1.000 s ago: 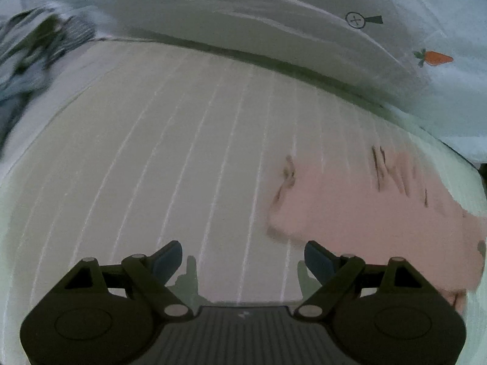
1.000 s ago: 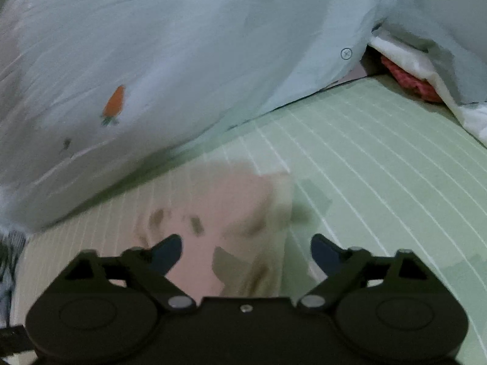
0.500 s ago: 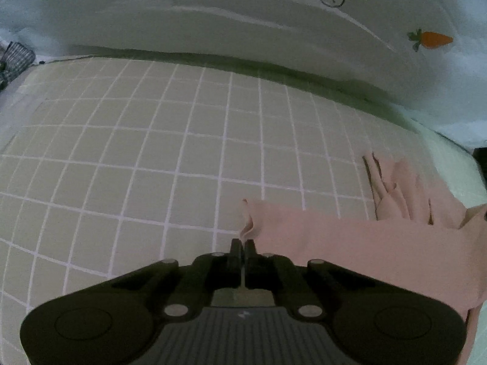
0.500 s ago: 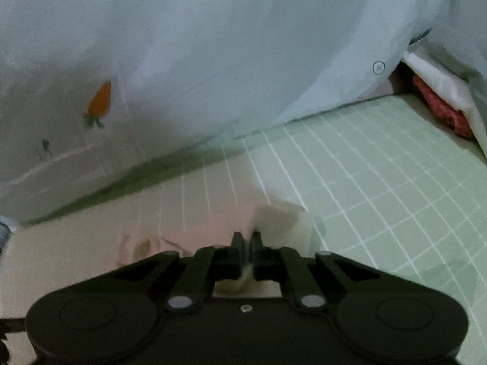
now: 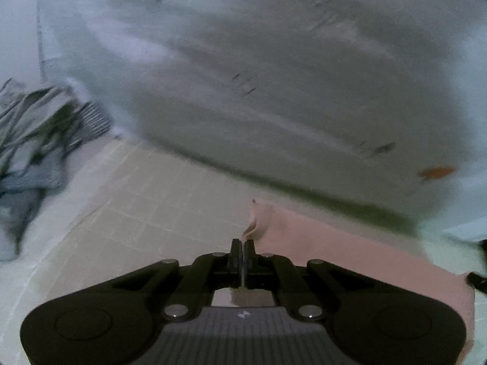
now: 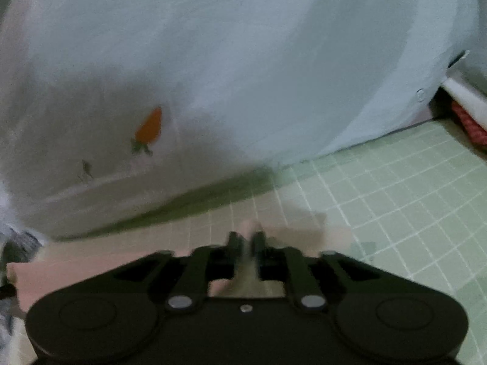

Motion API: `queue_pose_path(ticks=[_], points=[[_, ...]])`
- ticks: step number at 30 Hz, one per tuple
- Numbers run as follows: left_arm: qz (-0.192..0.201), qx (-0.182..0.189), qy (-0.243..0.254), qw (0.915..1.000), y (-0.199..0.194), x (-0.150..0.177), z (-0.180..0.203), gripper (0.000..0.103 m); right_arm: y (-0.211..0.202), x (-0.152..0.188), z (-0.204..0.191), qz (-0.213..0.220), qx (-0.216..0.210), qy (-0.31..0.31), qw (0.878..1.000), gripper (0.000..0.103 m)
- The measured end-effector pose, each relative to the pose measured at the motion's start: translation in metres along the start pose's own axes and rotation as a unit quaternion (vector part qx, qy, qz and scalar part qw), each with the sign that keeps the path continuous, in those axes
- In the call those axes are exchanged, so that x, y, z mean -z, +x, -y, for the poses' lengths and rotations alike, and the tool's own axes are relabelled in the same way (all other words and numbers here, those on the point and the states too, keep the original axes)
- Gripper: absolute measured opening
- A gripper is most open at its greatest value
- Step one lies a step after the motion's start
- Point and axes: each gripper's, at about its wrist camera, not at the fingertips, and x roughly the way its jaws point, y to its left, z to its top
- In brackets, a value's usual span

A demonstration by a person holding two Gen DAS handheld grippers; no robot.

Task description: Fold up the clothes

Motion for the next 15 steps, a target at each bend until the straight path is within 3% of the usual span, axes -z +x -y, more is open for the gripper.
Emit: queue_pose_path(ticks=[2,5,6,10,15], points=[[-0.025,0.003,-0.022,0.9994,0.011,0.008,-0.009,0.001,0.009,0.003,0.001,-0.01,0.01,0.007,1.0,0.046],[-0.041,-0.004,-0.025,0.9988,0.019,0.02,-0.011,0.001,0.005,0.01,0.015,-0.013,0.024,0.039,0.999,0.065],[-0.045,-0.007,-0.025,0.9986,0.022,0.022,-0.01,0.001,0.003,0.013,0.022,-0.015,0.035,0.048,0.998,0.067],[-0.06,-0.013,-0.033,0.9976,0.029,0.029,-0.012,0.001,0.008,0.026,0.048,-0.052,0.049,0.085,0.994,0.066],[-0.067,-0.015,-0.046,0.9966,0.031,0.03,-0.021,0.001,0.023,0.041,0.041,-0.088,0.092,0.048,0.991,0.061]])
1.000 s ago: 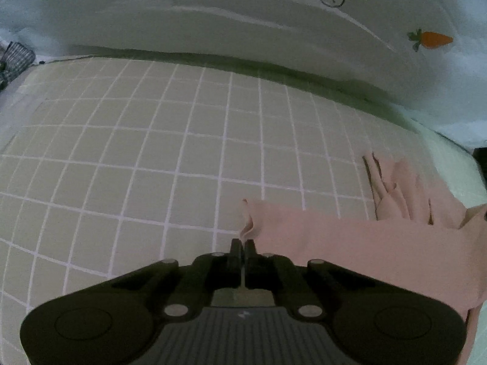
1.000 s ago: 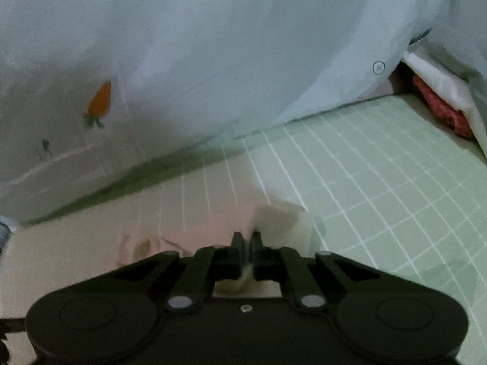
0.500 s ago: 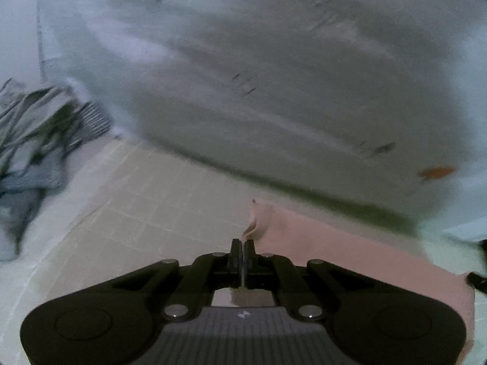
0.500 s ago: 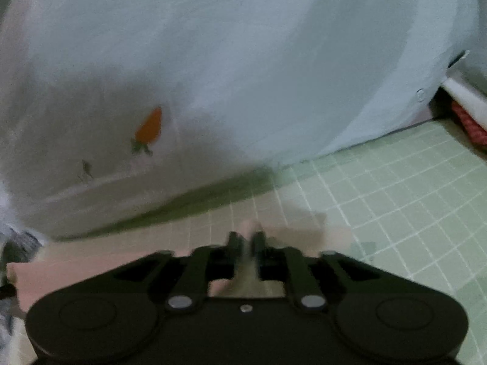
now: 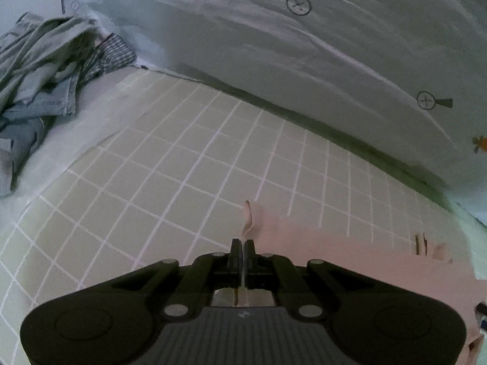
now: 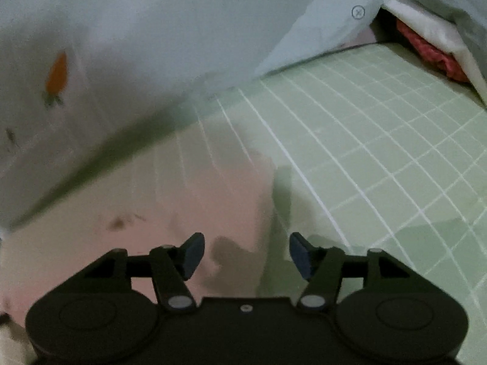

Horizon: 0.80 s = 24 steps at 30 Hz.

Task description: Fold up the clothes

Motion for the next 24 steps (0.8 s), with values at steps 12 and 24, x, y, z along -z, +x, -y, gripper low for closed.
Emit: queue_pose_path(ticks=[12,24], points=[[0.04,0.067,0.053,0.9956,-0.064,0.021,0.038,0.001,-0.038,0.053,-0.017,0.006,0.047,-0.119,0.992,0.073],[0.004,0.2,0.189,0.9613,-0.133,0.122,0.123,0.001,-0.123,0.112,0.041,0.012,0.043,-0.06,0.997,0.081]])
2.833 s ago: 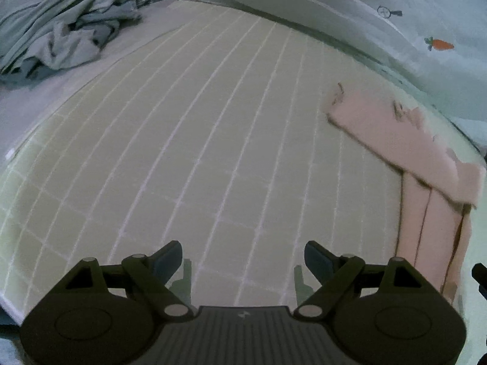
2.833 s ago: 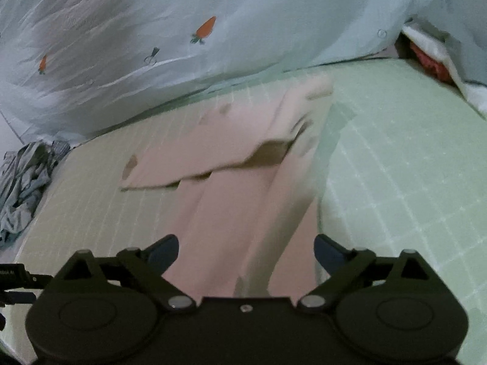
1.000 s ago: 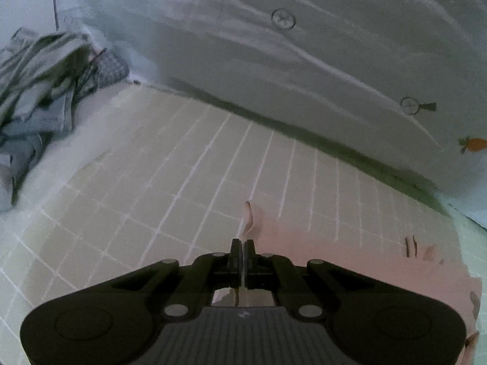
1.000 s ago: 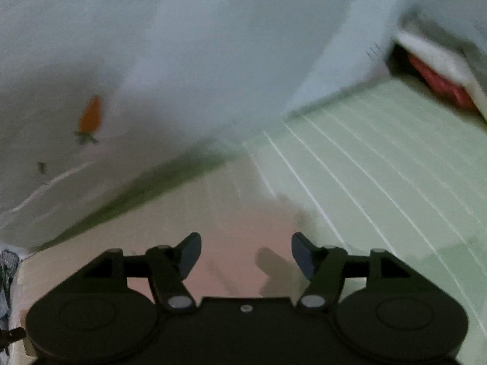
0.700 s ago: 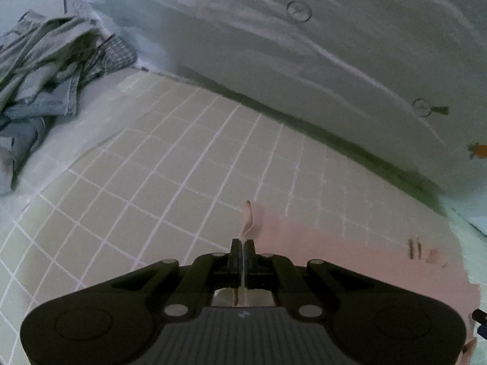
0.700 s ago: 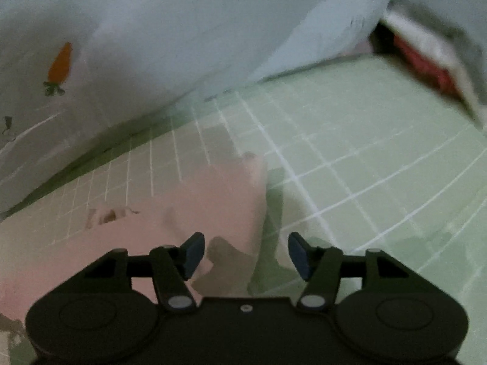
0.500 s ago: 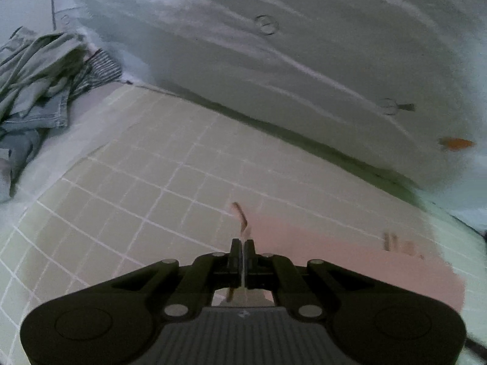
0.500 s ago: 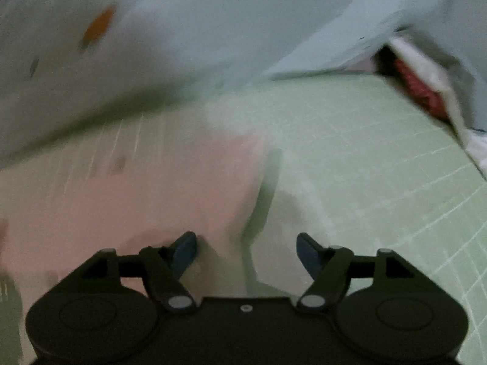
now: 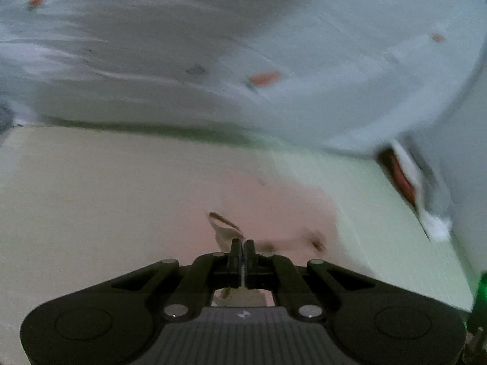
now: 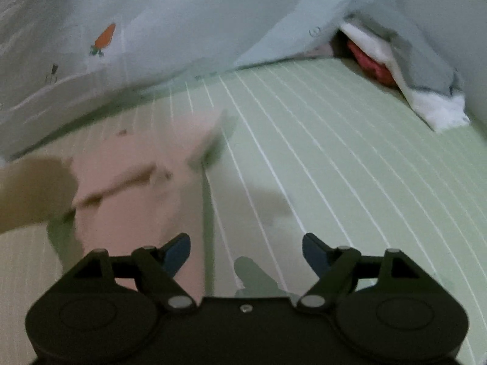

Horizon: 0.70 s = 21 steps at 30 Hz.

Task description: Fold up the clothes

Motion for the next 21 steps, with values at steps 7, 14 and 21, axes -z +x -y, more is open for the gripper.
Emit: queue_pose_path(ticks=[7,14,21], points=[[-0.099,0.024,0.025,0.9945,0.008,0.072,0.05,0.002,-0.026,0.043,0.03,-0.025,-0.003,-0.019,1.0,0.081],[-0.134,-0.02,-0.012,0.9907,0.004,0.103,0.055,0.04,-0.035,0.061,0.04,-0.036,-0.034,-0.041,0.998,0.083],[-0.108,-0.131,-0.025,0.9851,-0.027,0.116,0.047,0.083,-0.043,0.06,0.013,-0.014,-0.115,-0.08,0.99,0.084]])
